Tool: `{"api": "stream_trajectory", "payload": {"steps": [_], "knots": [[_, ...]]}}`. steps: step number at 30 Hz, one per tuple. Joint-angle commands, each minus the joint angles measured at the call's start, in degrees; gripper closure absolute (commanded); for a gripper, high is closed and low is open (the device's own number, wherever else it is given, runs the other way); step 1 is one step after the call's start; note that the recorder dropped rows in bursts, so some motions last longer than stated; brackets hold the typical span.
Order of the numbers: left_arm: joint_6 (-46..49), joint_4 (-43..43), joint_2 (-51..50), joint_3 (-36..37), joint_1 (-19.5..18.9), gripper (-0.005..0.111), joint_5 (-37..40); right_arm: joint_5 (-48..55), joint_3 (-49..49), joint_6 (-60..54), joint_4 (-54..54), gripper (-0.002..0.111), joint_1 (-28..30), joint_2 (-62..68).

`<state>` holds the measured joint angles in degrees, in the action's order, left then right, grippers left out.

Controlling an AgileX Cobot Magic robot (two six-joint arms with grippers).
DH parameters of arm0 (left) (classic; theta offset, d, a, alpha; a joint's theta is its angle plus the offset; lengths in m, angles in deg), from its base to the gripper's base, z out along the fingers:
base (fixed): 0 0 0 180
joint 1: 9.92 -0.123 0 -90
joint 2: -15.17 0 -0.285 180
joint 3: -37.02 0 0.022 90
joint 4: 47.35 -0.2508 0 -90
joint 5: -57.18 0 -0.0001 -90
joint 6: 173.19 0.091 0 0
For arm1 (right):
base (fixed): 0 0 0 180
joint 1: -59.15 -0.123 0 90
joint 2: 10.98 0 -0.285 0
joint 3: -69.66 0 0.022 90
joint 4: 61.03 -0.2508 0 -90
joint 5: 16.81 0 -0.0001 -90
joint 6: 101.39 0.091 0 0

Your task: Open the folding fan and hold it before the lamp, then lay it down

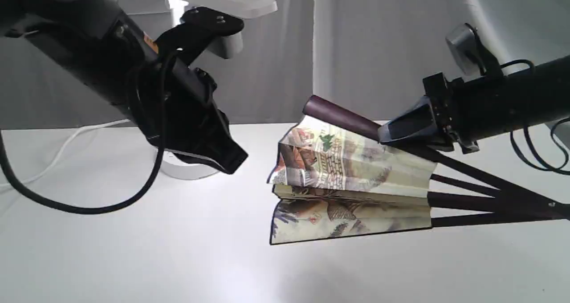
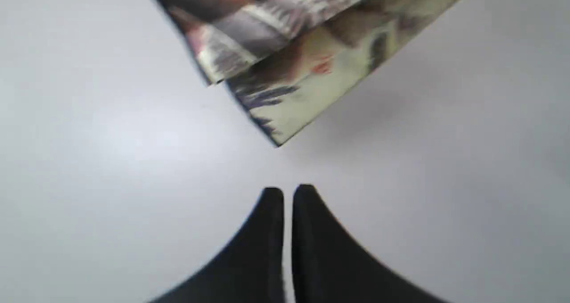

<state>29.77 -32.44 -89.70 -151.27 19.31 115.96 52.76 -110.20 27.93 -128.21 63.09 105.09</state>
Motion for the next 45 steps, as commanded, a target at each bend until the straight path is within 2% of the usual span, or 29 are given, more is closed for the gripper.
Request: {"api": "stream_trajectory", "payload": {"steps": [1,4,9,13,22,28,36,39,43,45], "knots": [[-9.9,-6.8,0.6,0.0,0.1,0.107,-0.5,-0.8,-0.4,3.8,2.1,0.108,0.2,-2.3],[-10.9,-7.5,0.6,0.8,0.1,0.107,-1.9,-2.6,0.3,4.9,4.7,0.108,0.2,-4.4],[-12.5,-6.6,0.7,7.3,0.1,0.107,-9.0,-2.8,3.0,5.3,5.3,0.108,0.2,-7.6],[-12.5,-6.4,0.9,11.3,0.0,0.107,-9.5,-2.8,5.2,5.3,5.3,0.108,0.2,-9.1],[-12.6,-6.3,8.0,19.9,-1.8,0.107,-17.0,-3.4,8.7,5.1,5.1,0.108,0.2,-9.5],[-12.4,-6.1,13.0,27.8,-4.1,0.107,-30.0,-3.2,9.3,4.5,3.9,0.108,0.2,-9.5],[-12.4,-5.2,15.6,37.7,-4.3,0.107,-56.5,-3.5,9.3,3.1,3.1,0.108,0.2,-9.5],[-12.4,-5.2,15.6,39.6,-4.3,0.107,-62.8,-3.7,9.3,1.8,3.1,0.108,0.2,-9.5],[-14.7,-5.2,15.6,42.1,-4.3,0.107,-67.5,-4.6,9.3,0.7,2.9,0.108,0.2,-9.5],[-17.1,-5.2,15.6,44.1,-4.3,0.107,-72.9,-5.3,9.3,0.7,1.9,0.108,0.2,-9.5]]}}
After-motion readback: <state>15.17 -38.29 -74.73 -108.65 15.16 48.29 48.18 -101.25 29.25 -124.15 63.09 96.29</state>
